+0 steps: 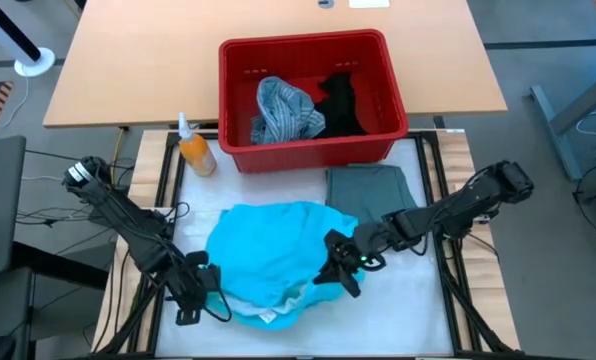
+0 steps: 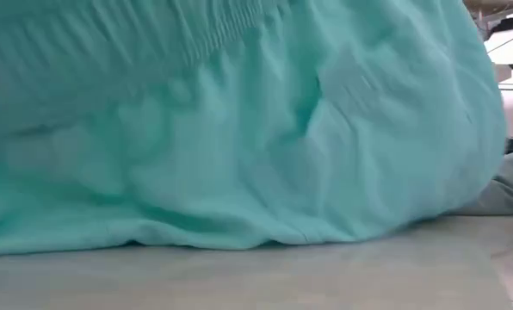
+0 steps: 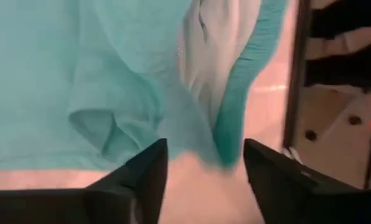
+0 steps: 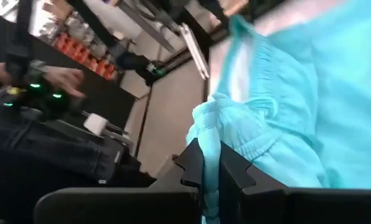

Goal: Fold Laundry from Bin
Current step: Fold the light blue shorts

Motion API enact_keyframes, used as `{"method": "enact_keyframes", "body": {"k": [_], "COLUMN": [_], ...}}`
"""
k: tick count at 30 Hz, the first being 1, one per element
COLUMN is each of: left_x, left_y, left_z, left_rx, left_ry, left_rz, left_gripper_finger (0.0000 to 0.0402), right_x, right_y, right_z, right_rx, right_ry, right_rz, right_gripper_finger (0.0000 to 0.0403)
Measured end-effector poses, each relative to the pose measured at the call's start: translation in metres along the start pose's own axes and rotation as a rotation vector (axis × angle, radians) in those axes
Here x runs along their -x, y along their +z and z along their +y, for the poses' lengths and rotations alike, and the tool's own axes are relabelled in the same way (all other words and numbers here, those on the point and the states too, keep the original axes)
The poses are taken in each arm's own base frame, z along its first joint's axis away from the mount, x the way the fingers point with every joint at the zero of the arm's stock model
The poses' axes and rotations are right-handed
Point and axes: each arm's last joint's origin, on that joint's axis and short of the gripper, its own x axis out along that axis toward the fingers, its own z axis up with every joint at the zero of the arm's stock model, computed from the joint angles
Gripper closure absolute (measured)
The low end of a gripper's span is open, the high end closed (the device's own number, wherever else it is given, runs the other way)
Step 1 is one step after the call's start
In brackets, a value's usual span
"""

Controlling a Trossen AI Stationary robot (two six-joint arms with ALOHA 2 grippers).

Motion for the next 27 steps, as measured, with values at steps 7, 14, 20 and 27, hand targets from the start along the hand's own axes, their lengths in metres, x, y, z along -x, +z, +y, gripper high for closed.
{"method": "enact_keyframes", "body": {"k": [7,14,20,27], "left_x": [0.053,0.054,0.033,0.007], "left_y": [0.020,0.066,0.108,0.137], "left_z": [-0.014,-0.011,-0.011,-0.006], "left_rx": [-0.056,0.015,-0.016,0.043], "left_ry": [0.052,0.224,0.162,0.179], "left_rz": [-0.394,-0.820,-0.921,-1.015], "left_gripper_finger": [0.0170,0.0177,0.0177,0.0178], "right_x": [-0.018,-0.028,-0.028,-0.029], "right_y": [-0.006,0.001,0.003,-0.004], "right_z": [-0.014,-0.031,-0.032,-0.024], "right_rx": [-0.031,-0.042,-0.020,0.017], "right_ry": [-0.025,-0.045,-0.044,-0.021], "right_rz": [0.039,-0.002,-0.013,0.011], "right_gripper_finger": [0.0361,0.0361,0.0361,0.0361]}}
